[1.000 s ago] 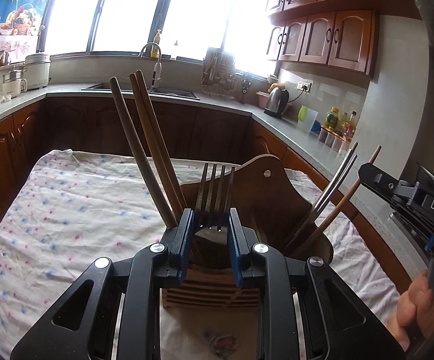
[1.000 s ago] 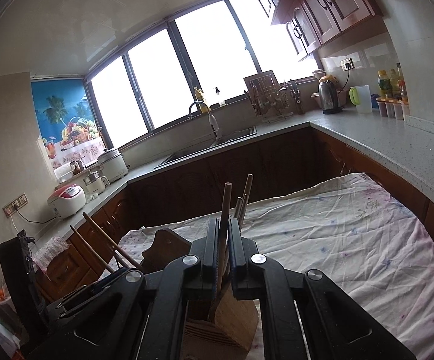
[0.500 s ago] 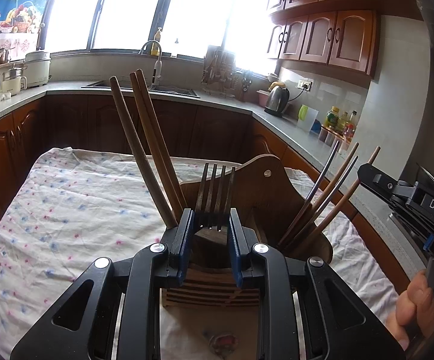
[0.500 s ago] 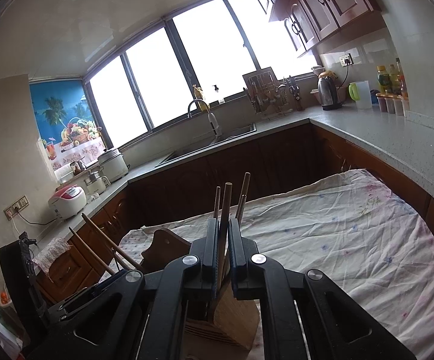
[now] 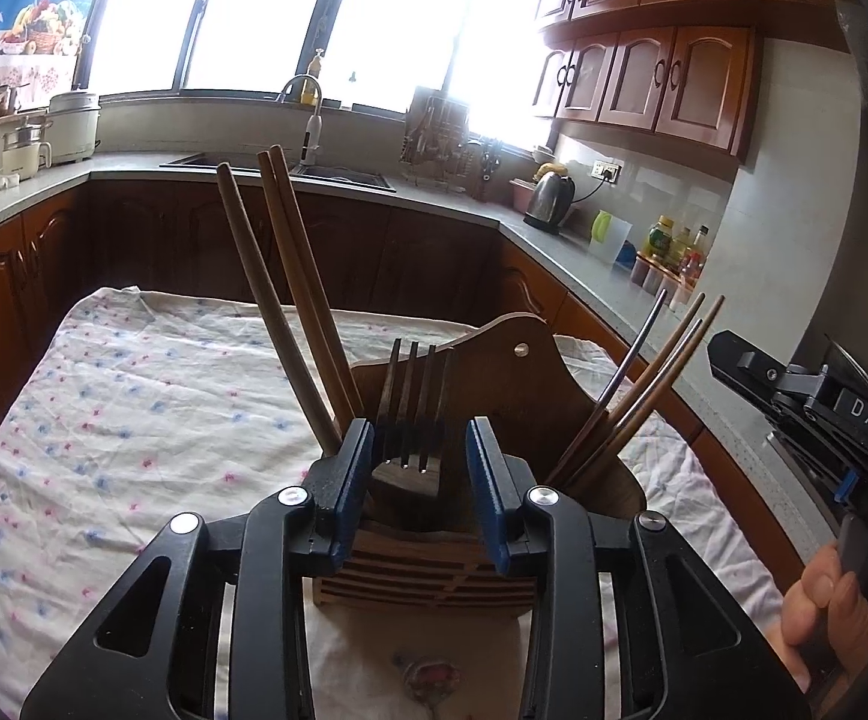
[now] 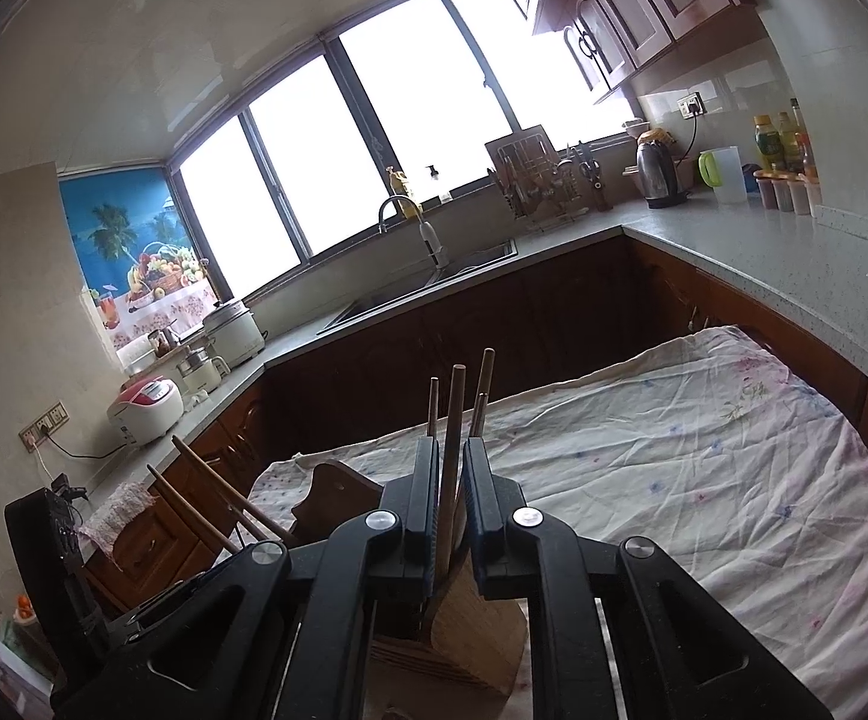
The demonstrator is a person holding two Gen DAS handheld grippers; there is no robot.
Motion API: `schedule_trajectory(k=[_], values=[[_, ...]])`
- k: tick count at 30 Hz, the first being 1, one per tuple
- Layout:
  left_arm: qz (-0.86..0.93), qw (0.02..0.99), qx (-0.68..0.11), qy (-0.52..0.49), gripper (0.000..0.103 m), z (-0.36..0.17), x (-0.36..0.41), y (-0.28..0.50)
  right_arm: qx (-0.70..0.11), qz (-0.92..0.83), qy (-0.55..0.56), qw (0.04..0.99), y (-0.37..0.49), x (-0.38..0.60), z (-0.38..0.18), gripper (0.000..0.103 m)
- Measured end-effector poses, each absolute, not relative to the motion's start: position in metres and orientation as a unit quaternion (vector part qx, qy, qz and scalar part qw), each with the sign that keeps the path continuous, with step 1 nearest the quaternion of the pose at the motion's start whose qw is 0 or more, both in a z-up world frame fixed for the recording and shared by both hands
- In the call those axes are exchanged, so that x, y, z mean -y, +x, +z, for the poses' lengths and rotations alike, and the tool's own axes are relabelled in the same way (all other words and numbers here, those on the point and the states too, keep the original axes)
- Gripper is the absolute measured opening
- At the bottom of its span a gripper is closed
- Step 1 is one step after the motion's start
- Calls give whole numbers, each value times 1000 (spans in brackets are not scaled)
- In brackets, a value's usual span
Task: Organize utensils
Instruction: 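Insert the fork and chopstick into the wooden holder and open both tools, then withdraw both open tools back from the wooden holder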
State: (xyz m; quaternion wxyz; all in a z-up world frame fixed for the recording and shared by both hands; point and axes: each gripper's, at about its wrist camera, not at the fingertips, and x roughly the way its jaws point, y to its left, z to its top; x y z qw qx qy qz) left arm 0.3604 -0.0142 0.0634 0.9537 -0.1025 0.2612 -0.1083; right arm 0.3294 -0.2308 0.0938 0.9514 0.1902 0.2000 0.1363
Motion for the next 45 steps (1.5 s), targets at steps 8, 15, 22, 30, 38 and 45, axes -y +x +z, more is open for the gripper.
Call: schedule_trajectory(k=[8,15,22,30,38,45], values=[[-108,956,-252,-105,52,65,16,344,-191,137,203,950,321,238,100,37],[-101,958,-237,-124,67,67,5,318,-188,150,220,945,312,246,101,60],[-78,959,-237,-133,82,65,-12,291,-191,162,226,941,293,247,95,75],[-42,955,-248,-158,90,56,-39,253,-210,164,237,934,262,249,80,77],[-21,955,-256,-151,92,52,-49,196,-226,167,213,936,208,241,62,80],[-14,957,-259,-128,92,41,-48,146,-245,168,164,941,151,228,31,81]])
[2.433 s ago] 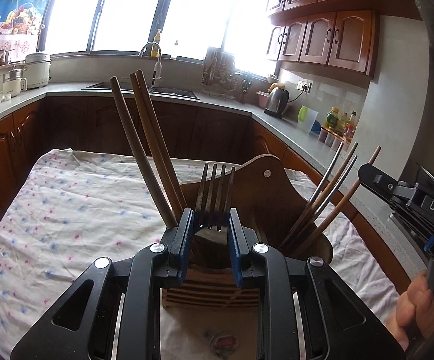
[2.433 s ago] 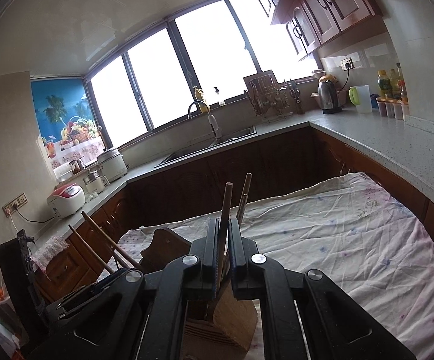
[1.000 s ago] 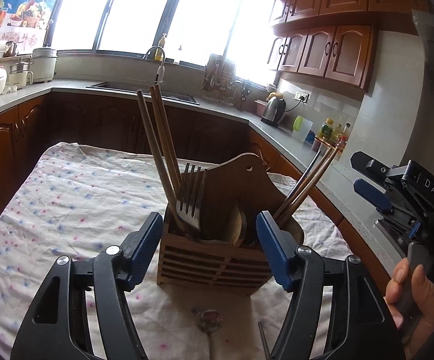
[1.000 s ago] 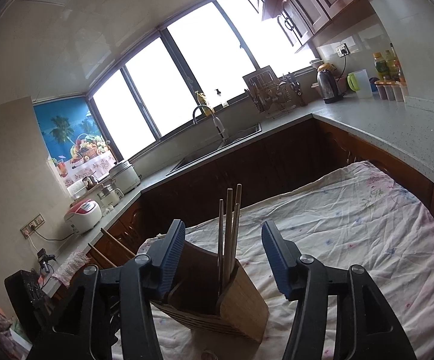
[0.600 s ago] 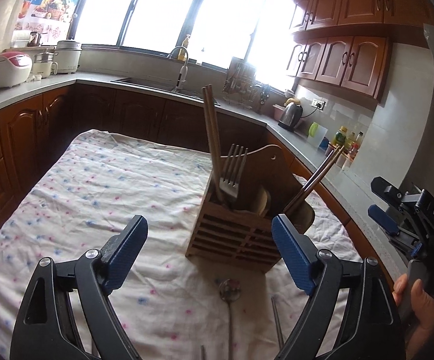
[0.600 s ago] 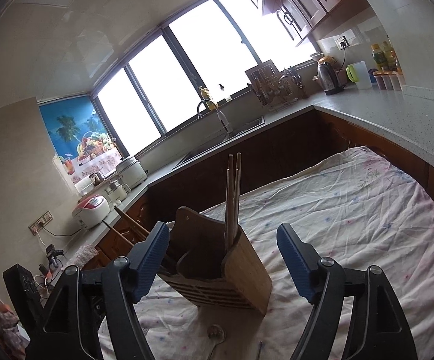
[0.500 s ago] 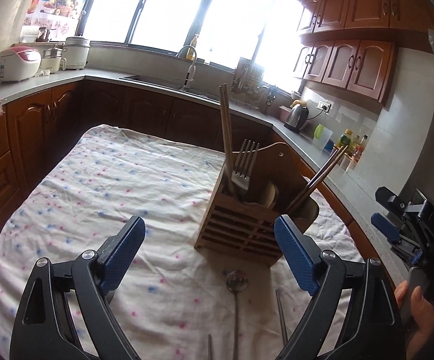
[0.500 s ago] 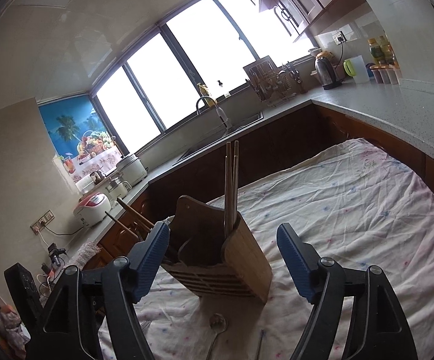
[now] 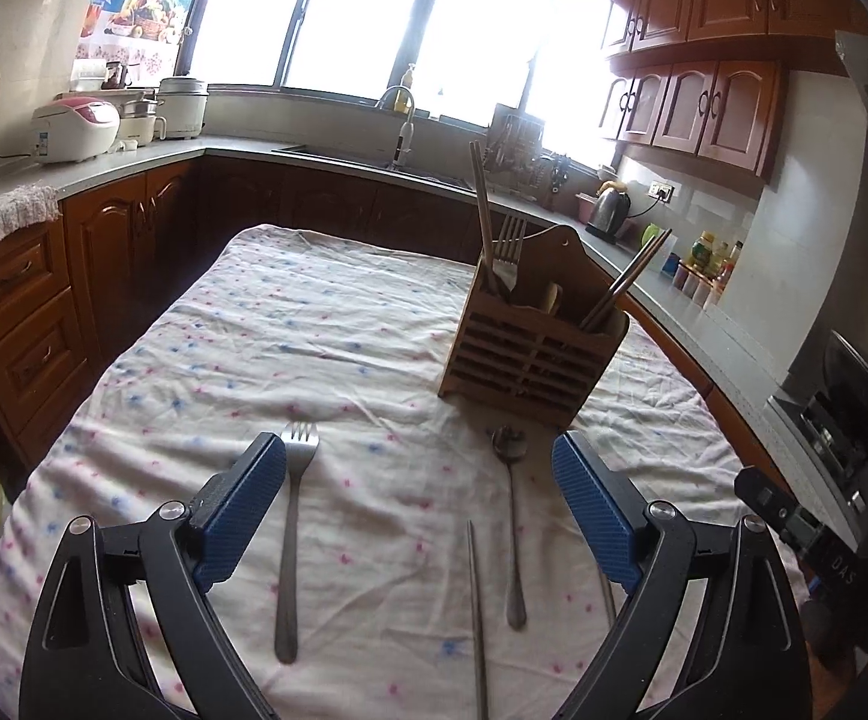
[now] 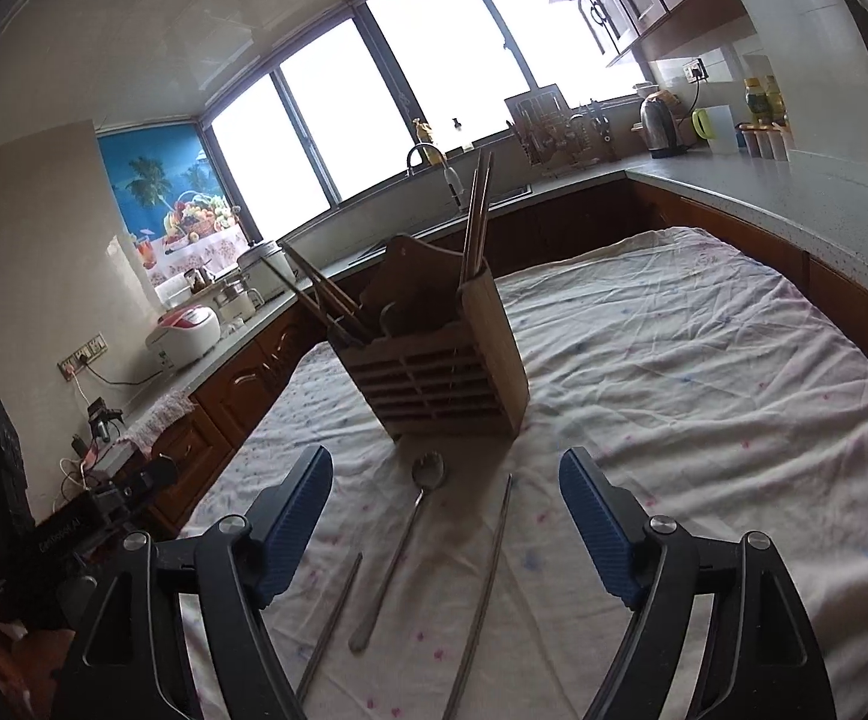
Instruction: Organize utensils
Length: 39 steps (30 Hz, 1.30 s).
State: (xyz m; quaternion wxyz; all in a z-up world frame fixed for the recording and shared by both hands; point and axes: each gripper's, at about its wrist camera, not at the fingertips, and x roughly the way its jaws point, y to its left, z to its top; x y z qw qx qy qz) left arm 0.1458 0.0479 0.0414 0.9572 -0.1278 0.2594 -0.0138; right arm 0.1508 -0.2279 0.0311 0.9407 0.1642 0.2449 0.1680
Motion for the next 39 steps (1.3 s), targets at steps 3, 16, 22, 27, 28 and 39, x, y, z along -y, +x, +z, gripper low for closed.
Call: schedule_trajectory(k=[3,16,22,27,28,39], values=[[-10,960,-257,-113,92,38,-46,124,-245,159,150,945,127,225,21,81],[5,980,-178,-90,103,77,-47,40,-156,161,85,971,45,223,78,103],[14,980,-185,-67,103,44,-39,26,-99,138,52,984,14,217,63,103],[28,981,-185,-52,103,14,-27,16,-110,117,44,986,6,216,25,103],[29,981,-186,-47,103,10,-24,14,-114,116,46,986,4,218,18,103],[36,980,-193,-19,103,-9,-8,4,-135,102,57,984,-4,230,-2,103]])
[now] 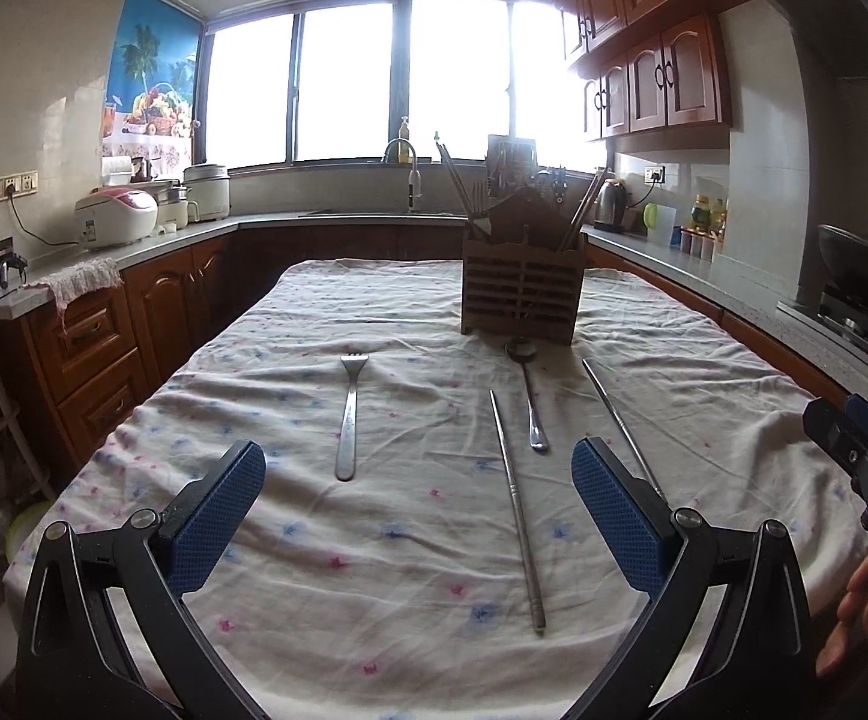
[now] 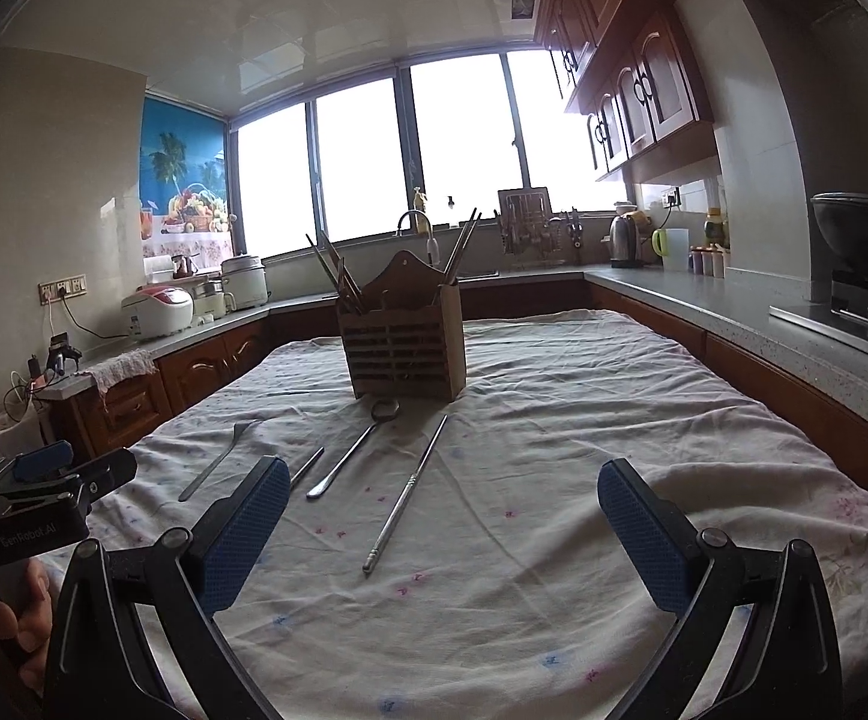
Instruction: Organize utensils
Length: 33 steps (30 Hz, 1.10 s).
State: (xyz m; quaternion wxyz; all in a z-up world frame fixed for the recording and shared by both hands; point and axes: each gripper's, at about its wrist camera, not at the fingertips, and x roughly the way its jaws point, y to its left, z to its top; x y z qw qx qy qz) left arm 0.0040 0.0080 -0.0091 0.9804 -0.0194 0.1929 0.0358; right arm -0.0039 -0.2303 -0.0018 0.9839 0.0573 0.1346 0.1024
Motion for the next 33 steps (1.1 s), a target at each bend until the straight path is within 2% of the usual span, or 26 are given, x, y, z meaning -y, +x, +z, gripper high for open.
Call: schedule_trajectory(k=[33], values=[[50,977,-205,-2,103,-8,-7,1,-160,103,70,979,-2,230,-5,103]])
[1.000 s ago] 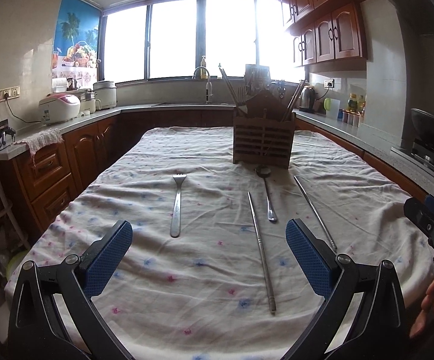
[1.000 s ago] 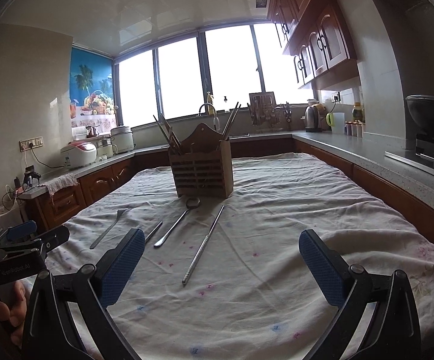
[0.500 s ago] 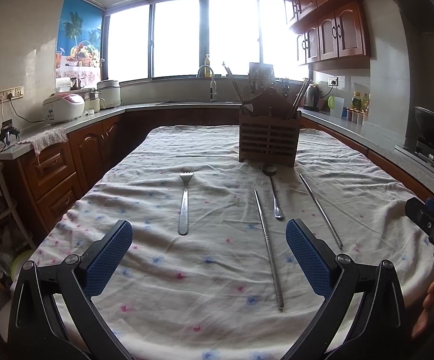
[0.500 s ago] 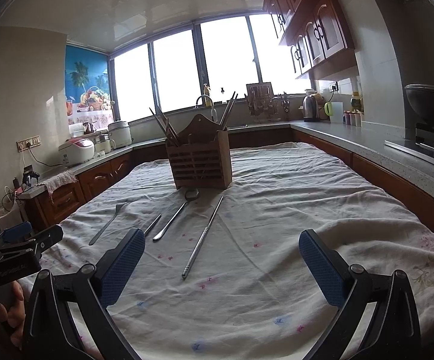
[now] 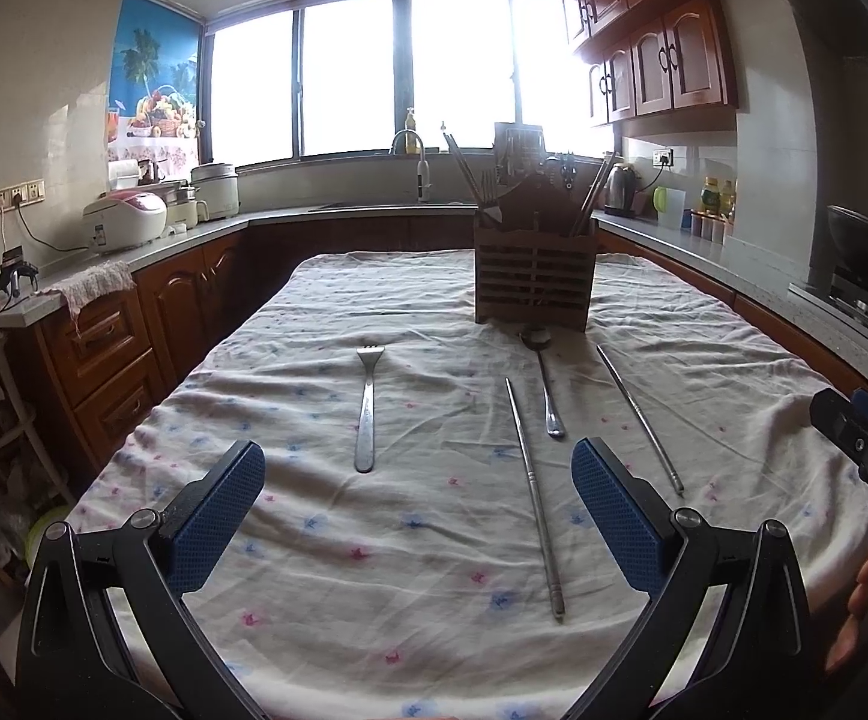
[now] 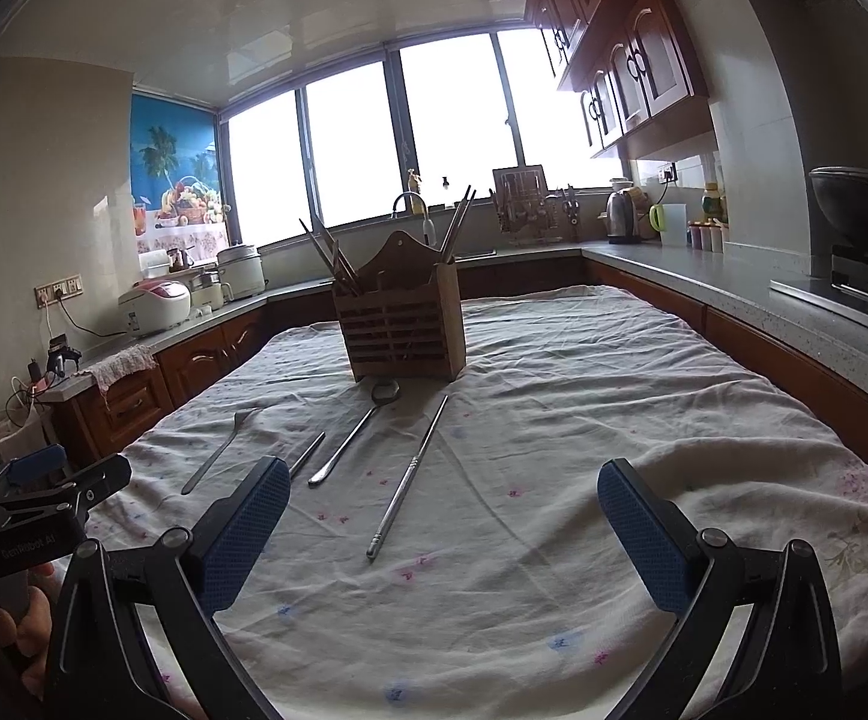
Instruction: Organize utensils
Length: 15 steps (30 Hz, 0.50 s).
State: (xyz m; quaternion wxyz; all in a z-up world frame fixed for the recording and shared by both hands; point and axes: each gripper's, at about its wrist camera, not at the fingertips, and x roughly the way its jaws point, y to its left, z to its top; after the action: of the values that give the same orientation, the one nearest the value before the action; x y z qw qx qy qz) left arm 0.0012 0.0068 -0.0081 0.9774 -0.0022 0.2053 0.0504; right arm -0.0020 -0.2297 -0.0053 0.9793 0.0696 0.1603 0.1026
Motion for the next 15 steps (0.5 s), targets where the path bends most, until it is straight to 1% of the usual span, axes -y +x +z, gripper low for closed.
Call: schedule_trajectory(k=[15], values=[[49,977,-206,1,103,-6,-6,0,-158,104,72,979,-2,230,-3,103]])
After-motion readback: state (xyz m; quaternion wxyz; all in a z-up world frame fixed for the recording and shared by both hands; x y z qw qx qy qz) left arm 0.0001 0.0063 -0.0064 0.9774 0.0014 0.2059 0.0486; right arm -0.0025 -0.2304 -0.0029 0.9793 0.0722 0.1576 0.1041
